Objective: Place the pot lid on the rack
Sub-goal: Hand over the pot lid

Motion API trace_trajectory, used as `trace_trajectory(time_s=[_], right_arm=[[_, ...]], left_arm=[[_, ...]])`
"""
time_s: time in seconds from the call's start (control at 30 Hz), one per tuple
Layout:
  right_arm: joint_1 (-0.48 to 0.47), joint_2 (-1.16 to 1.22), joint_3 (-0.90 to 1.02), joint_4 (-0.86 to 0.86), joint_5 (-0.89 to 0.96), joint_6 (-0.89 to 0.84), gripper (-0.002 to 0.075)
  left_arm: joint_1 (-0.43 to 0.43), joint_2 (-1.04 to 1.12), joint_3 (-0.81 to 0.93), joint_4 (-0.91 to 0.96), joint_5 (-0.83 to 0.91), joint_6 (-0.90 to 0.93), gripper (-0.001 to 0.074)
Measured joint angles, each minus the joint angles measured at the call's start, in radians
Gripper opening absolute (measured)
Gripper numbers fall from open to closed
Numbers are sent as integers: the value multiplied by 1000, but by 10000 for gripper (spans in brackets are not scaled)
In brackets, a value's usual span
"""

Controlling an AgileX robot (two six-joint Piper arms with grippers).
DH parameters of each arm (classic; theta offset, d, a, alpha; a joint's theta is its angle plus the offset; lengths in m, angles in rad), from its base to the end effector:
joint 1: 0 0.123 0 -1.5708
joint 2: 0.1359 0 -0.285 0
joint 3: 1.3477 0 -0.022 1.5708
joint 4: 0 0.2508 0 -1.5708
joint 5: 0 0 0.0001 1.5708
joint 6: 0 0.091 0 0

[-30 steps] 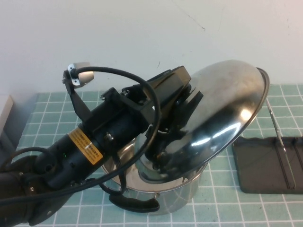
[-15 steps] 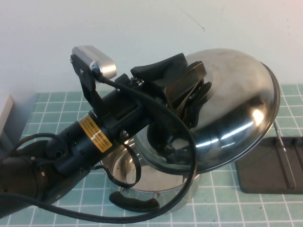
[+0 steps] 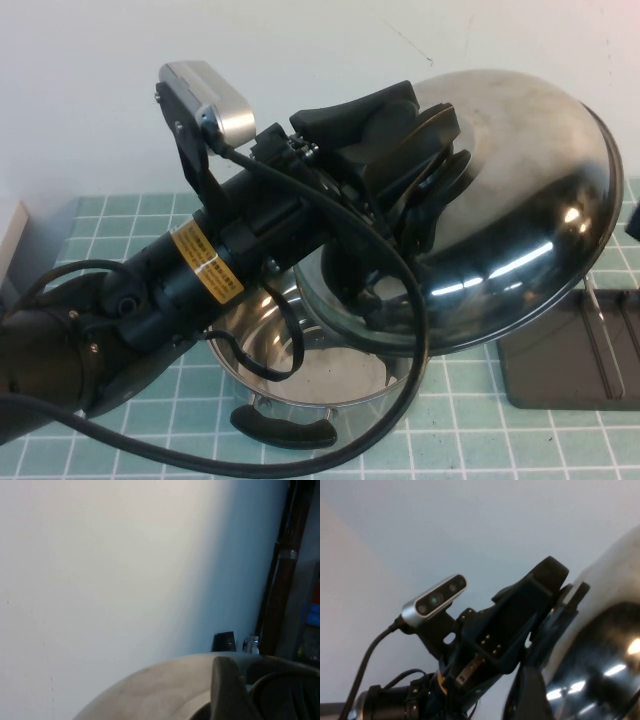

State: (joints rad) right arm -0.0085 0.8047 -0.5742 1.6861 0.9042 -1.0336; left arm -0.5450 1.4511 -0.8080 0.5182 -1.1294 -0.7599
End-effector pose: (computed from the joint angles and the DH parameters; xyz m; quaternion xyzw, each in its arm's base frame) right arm 0.1408 0.0699 0.3393 -0.0587 0.7042 0.5096 0.4909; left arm 0.2355 -0.1904 0.3344 0.2047 0.4870 -0.5271 0.6656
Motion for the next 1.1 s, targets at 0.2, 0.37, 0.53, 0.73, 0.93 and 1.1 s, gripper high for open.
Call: trace_trajectory(time_s=[0.2, 0.37, 0.53, 0.73, 0.93, 1.1], right_arm=[[0, 151, -58, 0, 19, 0, 469], [0, 240, -89, 0, 75, 0, 472], [0, 316, -155, -2, 95, 0, 472], [67, 400, -224, -5, 95, -19, 448], [156, 425, -238, 18, 64, -64, 194], [166, 427, -244, -6, 54, -139, 134]], left_arm=[[0, 0, 0, 11, 0, -2, 310], [0, 2, 0, 28, 2, 0, 310], [-2, 2, 0, 75, 17, -7, 310], [-42, 2, -2, 48, 85, -13, 310], [-47, 2, -5, 26, 142, -4, 309], [-50, 2, -8, 22, 247, -10, 369]])
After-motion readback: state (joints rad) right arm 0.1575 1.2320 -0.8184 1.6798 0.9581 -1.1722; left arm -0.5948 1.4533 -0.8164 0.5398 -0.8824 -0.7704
